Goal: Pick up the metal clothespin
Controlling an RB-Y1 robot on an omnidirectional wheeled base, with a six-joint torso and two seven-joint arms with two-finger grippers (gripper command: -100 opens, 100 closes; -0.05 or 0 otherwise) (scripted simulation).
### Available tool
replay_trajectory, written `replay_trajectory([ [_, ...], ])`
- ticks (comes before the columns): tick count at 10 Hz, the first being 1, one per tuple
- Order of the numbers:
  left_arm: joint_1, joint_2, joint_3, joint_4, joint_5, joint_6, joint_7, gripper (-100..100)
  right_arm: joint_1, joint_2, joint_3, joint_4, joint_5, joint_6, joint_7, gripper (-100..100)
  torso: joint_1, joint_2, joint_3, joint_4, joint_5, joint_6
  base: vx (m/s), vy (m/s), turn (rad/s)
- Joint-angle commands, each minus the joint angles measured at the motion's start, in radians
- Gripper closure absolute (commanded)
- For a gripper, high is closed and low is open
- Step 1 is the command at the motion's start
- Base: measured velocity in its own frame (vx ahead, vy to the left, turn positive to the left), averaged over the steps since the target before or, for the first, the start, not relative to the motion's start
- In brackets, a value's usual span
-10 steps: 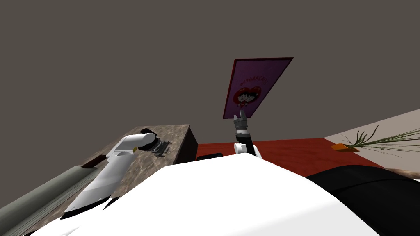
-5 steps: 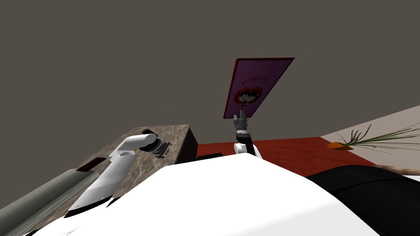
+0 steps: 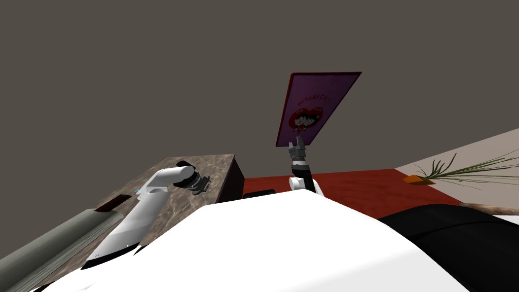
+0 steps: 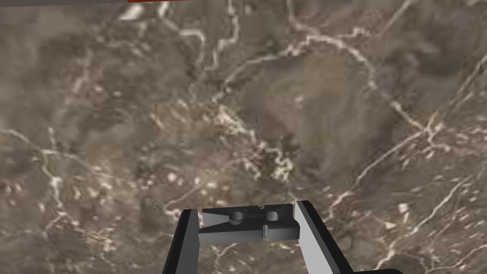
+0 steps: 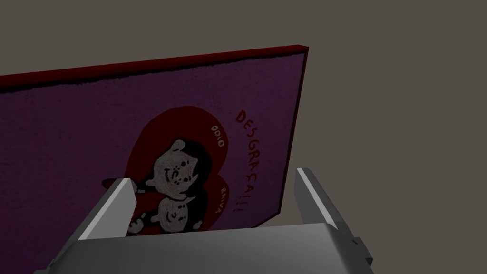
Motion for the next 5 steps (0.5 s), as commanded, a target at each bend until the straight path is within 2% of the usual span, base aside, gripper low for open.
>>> replay_trajectory([
  [1, 0.000, 0.000, 0.000, 0.000, 0.000, 0.000, 0.000, 100, 0.000, 0.000, 0.000, 0.000, 0.000, 0.000, 0.000, 0, 0.000, 0.000, 0.000, 0.000, 0.000, 0.000, 0.000, 0.000, 0.000],
  [2, 0.000, 0.000, 0.000, 0.000, 0.000, 0.000, 0.000, 100, 0.000, 0.000, 0.000, 0.000, 0.000, 0.000, 0.000, 0, 0.000, 0.000, 0.000, 0.000, 0.000, 0.000, 0.000, 0.000, 0.000],
  [3, 0.000, 0.000, 0.000, 0.000, 0.000, 0.000, 0.000, 0, 0.000, 0.000, 0.000, 0.000, 0.000, 0.000, 0.000, 0, 0.000, 0.000, 0.000, 0.000, 0.000, 0.000, 0.000, 0.000, 0.000],
  [4, -0.003, 0.013, 0.013, -0.028, 0.018, 0.033, 0.007, 100, 0.000, 0.000, 0.000, 0.000, 0.000, 0.000, 0.000, 0, 0.000, 0.000, 0.000, 0.000, 0.000, 0.000, 0.013, -0.006, 0.066],
  [5, -0.004, 0.018, 0.019, -0.040, 0.026, 0.047, 0.011, 100, 0.000, 0.000, 0.000, 0.000, 0.000, 0.000, 0.000, 0, 0.000, -0.001, 0.000, 0.000, -0.001, -0.001, 0.023, -0.005, 0.058],
])
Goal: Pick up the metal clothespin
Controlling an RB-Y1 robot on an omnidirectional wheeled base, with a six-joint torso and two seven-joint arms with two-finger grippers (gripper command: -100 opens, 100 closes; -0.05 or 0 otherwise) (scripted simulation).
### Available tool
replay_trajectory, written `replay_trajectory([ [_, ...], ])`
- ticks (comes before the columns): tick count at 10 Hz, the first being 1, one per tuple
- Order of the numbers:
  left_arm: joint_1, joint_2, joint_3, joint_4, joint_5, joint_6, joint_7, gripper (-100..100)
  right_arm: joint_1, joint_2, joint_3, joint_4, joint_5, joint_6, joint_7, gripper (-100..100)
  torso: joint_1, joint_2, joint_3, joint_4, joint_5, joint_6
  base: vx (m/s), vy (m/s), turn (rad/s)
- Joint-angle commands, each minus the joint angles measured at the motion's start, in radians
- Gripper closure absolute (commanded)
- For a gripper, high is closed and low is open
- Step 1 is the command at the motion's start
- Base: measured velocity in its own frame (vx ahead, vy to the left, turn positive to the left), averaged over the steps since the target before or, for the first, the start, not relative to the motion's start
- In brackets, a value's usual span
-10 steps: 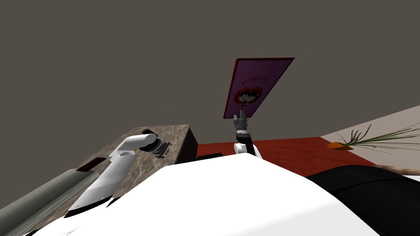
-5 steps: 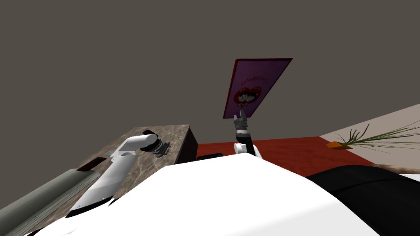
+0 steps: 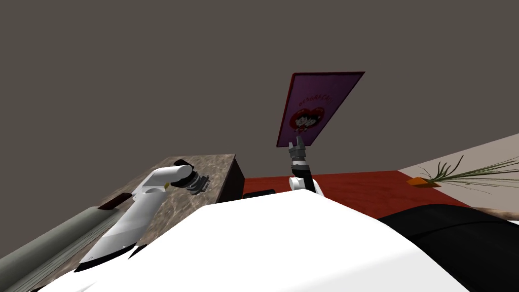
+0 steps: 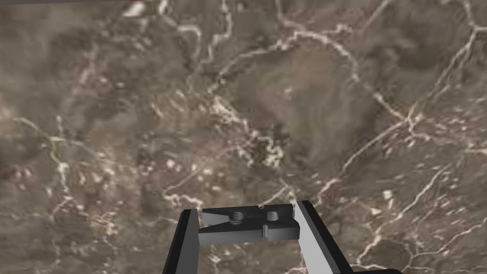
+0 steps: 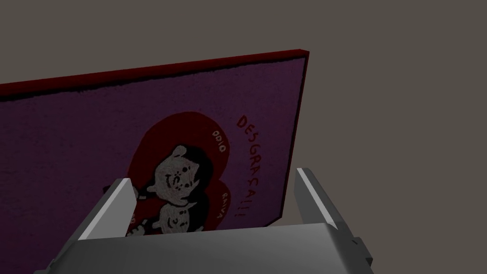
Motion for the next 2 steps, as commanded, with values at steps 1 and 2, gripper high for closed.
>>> replay_trajectory([
  [1, 0.000, 0.000, 0.000, 0.000, 0.000, 0.000, 0.000, 100, 0.000, 0.000, 0.000, 0.000, 0.000, 0.000, 0.000, 0, 0.000, 0.000, 0.000, 0.000, 0.000, 0.000, 0.011, -0.001, 0.010],
  [2, 0.000, 0.001, 0.001, -0.002, 0.001, 0.004, 0.001, 0, 0.000, 0.000, 0.000, 0.000, 0.000, 0.000, 0.000, 0, 0.000, 0.000, 0.000, 0.000, 0.001, 0.000, 0.000, 0.000, 0.000],
])
